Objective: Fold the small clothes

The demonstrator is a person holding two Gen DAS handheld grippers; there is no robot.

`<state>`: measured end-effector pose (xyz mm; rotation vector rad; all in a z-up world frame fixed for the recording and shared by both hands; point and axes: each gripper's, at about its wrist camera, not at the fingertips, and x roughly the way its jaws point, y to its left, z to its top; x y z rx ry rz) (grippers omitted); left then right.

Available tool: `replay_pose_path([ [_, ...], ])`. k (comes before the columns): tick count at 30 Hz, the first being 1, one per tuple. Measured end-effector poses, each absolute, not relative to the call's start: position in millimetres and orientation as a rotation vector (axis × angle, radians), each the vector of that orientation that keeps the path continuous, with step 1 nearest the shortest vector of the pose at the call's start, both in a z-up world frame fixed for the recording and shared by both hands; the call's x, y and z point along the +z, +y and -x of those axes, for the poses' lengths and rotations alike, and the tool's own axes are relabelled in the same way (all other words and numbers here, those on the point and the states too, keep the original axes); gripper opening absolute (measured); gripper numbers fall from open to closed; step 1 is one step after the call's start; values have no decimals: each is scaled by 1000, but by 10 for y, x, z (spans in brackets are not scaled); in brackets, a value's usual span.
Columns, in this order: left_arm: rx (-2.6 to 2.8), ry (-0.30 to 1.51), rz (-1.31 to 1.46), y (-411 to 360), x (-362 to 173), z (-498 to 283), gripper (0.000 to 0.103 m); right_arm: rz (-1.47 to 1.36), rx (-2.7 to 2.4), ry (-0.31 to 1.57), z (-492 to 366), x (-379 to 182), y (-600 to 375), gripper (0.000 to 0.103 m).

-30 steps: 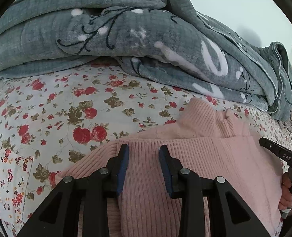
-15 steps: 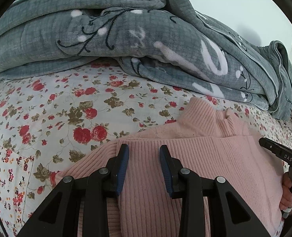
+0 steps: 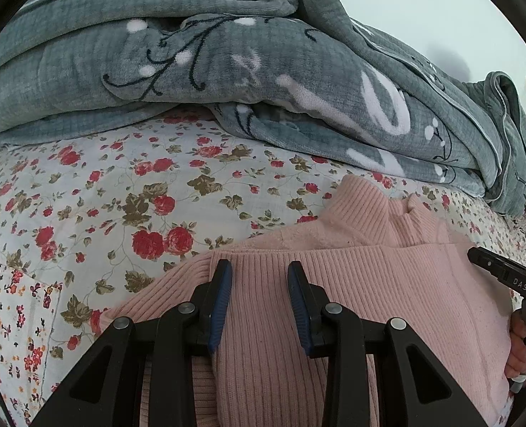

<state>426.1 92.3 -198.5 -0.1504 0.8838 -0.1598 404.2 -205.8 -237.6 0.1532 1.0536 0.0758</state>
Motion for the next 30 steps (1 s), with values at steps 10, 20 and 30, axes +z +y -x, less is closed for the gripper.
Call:
replay_pose_path([
  [10,-166,880,139,898,-1991,-4278,31,-164,75,1043,-3992,-2317,-2076,42],
  [20,-244,828,193,944,-1898,-4197,40,-172,12,970,-3407,-1713,-2379,56],
  [30,-290,740,222,1018,-1508,-3808,51,-339,109,1024,-2789,-1981,-2448,59],
])
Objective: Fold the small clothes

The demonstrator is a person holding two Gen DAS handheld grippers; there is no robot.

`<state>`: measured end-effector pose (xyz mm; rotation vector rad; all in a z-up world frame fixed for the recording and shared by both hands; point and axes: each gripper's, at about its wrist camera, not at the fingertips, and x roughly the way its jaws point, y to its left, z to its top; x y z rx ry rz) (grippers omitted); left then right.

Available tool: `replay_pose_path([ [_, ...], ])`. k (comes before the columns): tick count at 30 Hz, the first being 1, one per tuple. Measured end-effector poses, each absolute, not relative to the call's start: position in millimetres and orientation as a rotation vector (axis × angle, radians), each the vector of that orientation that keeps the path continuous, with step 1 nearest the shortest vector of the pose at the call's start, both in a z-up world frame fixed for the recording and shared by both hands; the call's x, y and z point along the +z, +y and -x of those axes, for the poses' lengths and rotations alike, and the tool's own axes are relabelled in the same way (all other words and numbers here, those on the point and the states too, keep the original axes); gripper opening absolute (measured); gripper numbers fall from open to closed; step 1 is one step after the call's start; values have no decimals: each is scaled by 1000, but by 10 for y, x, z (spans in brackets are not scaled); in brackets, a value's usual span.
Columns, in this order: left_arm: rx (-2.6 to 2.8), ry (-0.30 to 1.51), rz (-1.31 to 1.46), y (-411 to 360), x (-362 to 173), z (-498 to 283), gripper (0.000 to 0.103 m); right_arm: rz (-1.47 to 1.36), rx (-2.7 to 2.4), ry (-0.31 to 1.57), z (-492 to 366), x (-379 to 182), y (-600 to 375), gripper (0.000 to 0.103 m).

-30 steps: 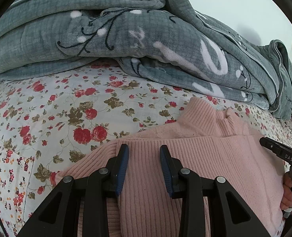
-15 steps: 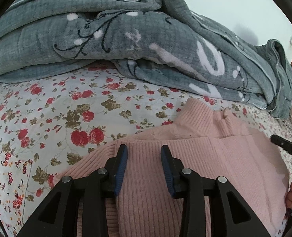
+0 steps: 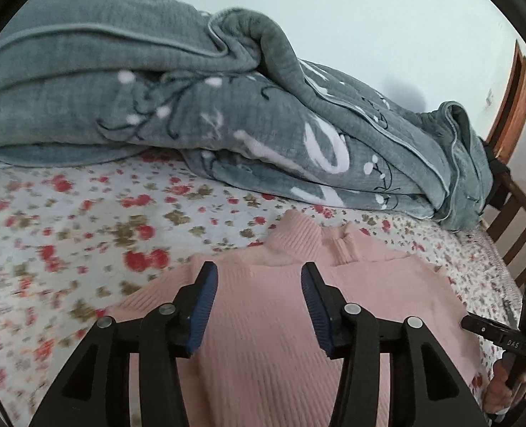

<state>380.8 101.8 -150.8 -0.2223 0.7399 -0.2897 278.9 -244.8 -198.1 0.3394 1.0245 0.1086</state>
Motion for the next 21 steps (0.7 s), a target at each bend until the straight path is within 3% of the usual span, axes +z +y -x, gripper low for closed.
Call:
replay_pose_path([
  [2,-256,739,222,1060,-1469,-3627,56,-347,104,1049,-2803,-2044,-2421,59],
  [7,-156,821,181,1200,-1633,-3273,56,-399,75,1061,-2932,-2195,-2484,59],
  [14,-189,930,309,1380,-1934,-3243,62,-412,66,1043,-3070,-2259,-2489,59],
  [15,-196,934,332,1403,-1943,-3257,62,-411,73,1040,-3067,-2256,-2481,54],
  [16,-208,941,356,1423,-1964,-3279,62,-424,106,1045,-3073,-2271,-2470,43],
  [20,-199,939,401,1396,-2015,-3355,62,-440,128,1051,-3108,-2301,-2473,38],
  [21,-192,937,411,1387,-2020,-3362,50,-440,130,1050,-3111,-2301,-2471,33],
])
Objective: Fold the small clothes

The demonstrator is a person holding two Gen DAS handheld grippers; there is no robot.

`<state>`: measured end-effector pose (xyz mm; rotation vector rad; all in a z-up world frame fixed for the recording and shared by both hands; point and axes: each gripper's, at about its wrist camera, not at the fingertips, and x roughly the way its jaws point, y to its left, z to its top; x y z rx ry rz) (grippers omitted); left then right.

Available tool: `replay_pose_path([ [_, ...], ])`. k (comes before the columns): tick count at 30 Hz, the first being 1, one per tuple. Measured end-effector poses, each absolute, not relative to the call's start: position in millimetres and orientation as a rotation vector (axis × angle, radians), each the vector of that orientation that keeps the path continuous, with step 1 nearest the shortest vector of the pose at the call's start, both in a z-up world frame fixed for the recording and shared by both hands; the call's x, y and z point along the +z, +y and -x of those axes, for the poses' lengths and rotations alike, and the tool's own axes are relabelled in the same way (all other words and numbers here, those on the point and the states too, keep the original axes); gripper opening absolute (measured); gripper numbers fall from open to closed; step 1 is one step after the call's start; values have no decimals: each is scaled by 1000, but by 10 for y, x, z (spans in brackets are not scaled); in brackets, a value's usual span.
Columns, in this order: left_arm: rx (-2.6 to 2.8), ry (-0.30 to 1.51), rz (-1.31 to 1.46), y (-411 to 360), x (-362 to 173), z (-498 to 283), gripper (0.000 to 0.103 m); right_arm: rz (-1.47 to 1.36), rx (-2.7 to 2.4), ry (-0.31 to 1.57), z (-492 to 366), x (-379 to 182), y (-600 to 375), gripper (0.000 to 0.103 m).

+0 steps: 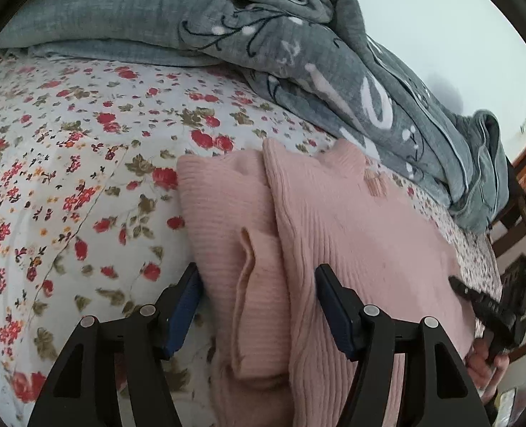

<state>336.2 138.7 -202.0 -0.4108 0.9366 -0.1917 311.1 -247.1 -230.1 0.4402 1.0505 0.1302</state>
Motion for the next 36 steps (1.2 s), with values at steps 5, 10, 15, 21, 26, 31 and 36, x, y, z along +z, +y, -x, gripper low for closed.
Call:
replay_pose_path([
  [5,-178,921,452,1335,-1925,-3303,22,-443,154,1041,-3061,-2201,-2493,24],
  [10,-203,899,401,1169,-1682,-3065,21,-479,174,997,-2870,-1997,-2607,21],
  [15,-249,911,382,1003,-1559,-2722,21,-405,163,980,-2431,-1755,-2689,21],
  [21,-305,930,389,846,-1577,-2244,23,-369,173,966,-1866,-1566,-2899,22],
  [26,-227,963,380,826,-1763,-2301,33,-324,114,958,-1944,-1755,-2850,26],
  [31,-209,945,429,918,-1868,-2367,48,-230,34,972,-2119,-1931,-2708,38],
  [36,-213,942,421,902,-1903,-2405,53,-198,-39,952,-1960,-1687,-2745,44],
])
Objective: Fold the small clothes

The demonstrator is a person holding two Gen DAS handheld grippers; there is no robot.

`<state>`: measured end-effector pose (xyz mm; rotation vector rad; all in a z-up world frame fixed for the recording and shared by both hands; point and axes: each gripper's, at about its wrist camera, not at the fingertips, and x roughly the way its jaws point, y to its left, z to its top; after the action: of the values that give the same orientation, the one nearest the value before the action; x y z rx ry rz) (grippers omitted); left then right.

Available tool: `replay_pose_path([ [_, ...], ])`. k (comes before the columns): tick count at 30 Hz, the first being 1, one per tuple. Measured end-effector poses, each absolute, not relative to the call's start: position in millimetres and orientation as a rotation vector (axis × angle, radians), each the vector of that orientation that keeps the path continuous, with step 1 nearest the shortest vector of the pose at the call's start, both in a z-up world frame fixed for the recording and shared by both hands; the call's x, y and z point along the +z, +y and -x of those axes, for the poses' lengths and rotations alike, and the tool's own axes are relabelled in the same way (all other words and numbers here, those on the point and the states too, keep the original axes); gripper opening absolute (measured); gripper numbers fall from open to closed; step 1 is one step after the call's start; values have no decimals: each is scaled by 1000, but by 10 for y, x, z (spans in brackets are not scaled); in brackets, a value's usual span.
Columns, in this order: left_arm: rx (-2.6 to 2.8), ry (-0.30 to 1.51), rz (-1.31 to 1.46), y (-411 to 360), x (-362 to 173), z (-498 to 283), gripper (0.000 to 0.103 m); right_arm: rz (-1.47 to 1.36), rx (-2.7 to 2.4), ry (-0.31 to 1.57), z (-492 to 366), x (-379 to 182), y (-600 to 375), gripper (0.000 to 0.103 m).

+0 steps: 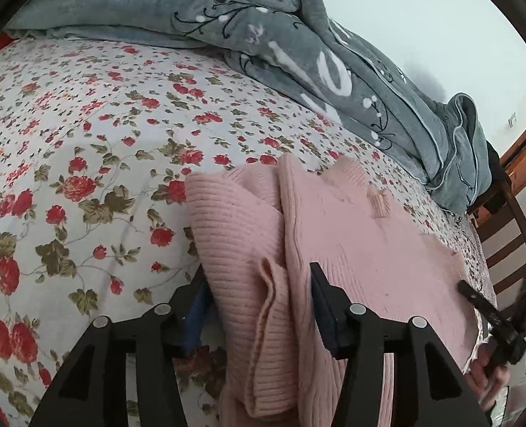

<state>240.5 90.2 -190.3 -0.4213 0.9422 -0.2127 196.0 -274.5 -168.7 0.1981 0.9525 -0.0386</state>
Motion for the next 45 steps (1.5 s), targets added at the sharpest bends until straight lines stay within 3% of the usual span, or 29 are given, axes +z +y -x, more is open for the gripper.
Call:
replay_pose_path([
  [8,-186,948,323,747,-1883,-2449,58,-123,47,803,-1521,-1146,-2063,52],
  [18,-229,843,272,722,-1981,-2372,64,-110,149,909,-1594,-1813,-1204,53],
  [26,-246,814,283,739,-1988,-2394,66,-72,82,954,-1719,-1831,-1128,53],
  [38,-256,802,303,750,-1988,-2372,68,66,80,931,-986,-1763,-1059,52],
  [45,-254,802,301,754,-1991,-2372,68,55,53,917,-1299,-1767,-1064,53],
])
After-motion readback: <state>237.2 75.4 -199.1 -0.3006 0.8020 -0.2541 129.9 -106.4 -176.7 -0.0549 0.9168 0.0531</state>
